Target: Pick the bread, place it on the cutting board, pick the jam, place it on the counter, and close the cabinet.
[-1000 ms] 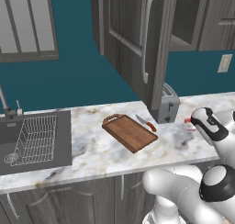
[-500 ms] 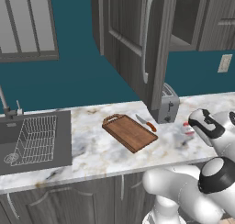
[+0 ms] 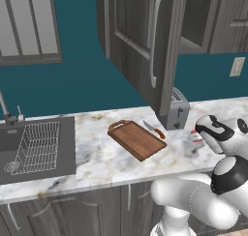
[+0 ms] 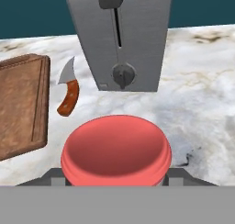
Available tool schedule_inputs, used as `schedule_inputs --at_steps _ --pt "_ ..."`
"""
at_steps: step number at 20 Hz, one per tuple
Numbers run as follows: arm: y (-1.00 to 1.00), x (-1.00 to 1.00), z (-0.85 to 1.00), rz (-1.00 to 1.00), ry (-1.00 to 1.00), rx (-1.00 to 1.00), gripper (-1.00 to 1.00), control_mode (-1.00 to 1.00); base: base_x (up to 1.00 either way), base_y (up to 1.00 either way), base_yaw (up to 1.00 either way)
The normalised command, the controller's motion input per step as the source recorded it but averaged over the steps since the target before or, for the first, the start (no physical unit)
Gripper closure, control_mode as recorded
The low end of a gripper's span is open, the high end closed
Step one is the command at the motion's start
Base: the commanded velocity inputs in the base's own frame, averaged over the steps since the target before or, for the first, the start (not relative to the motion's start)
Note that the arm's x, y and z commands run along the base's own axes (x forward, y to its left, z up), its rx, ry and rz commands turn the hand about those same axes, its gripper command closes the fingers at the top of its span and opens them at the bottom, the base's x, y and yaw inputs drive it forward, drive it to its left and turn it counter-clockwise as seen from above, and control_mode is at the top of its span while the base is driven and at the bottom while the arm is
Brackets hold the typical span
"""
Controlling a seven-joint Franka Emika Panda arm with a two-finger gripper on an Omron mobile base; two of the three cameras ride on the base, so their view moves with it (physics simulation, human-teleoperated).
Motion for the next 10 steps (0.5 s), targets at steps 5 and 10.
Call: schedule_inputs --at_steps 5,10 --pt "0.00 0.24 -0.16 0.00 0.00 0.00 1.00 -1.00 0.00 0.00 0.00" --pt "0.00 0.19 -0.19 0.00 0.00 0.00 1.00 -1.00 0.00 0.00 0.00"
